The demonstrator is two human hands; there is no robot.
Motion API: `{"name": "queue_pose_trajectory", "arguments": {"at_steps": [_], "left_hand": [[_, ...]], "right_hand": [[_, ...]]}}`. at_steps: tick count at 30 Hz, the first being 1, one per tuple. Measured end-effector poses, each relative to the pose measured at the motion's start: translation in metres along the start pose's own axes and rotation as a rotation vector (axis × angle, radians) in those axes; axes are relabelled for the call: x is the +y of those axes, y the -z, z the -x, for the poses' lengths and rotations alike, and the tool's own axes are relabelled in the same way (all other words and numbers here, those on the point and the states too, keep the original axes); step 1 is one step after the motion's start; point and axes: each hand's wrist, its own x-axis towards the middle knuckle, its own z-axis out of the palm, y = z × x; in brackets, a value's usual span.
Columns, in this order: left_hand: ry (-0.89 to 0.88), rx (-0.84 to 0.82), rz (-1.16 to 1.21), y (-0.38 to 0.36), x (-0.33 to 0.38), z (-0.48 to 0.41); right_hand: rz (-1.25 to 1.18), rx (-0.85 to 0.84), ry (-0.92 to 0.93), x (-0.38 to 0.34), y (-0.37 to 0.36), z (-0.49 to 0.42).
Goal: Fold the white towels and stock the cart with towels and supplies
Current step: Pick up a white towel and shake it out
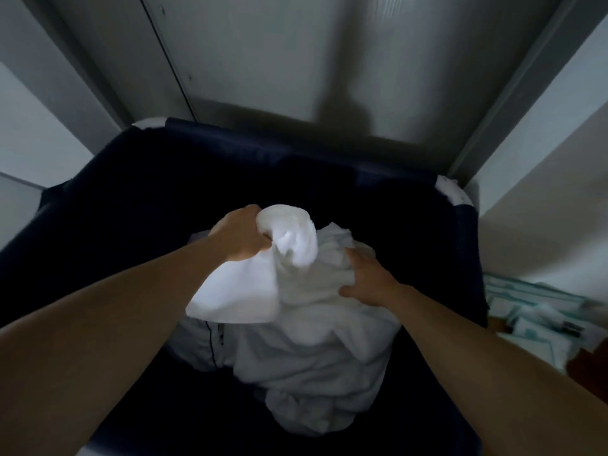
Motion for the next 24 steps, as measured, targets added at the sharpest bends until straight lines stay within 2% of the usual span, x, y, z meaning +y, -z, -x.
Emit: {"name": "queue_pose_trajectory", "arguments": {"at_steps": [5,8,11,15,17,20,24], "left_hand": [[0.116,0.013,-0.002,-0.049,-0.025,-0.025],[0.125,-0.02,0.015,-0.082,-0.032,-0.04],[0.08,-0.079,-0.032,-0.115,-0.039,-0.049],[0.136,-0.112,-0.05,-0.135,-0.042,-0.048],[0.151,-0.123,-0.074,-0.138,-0.043,-0.049],[0.139,-0.154,-0.121,-0.136,-0.037,-0.044],[0.117,-0.162,-0.139,-0.134,-0.027,-0.042]], "right_hand": [[0.142,-0.129,-0.03,0.022,-0.019,-0.046],[0.22,-0.246,-0.047,0.032,-0.027,-0.067],[0.192,-0.341,-0.047,0.039,-0.03,-0.082],[0.098,-0.528,-0.04,0.04,-0.038,-0.08],[0.196,-0.577,-0.005,0.04,-0.044,-0.068],[0.415,-0.548,0.032,0.042,-0.059,-0.045],[0.535,-0.207,0.051,0.048,-0.088,-0.032]]}}
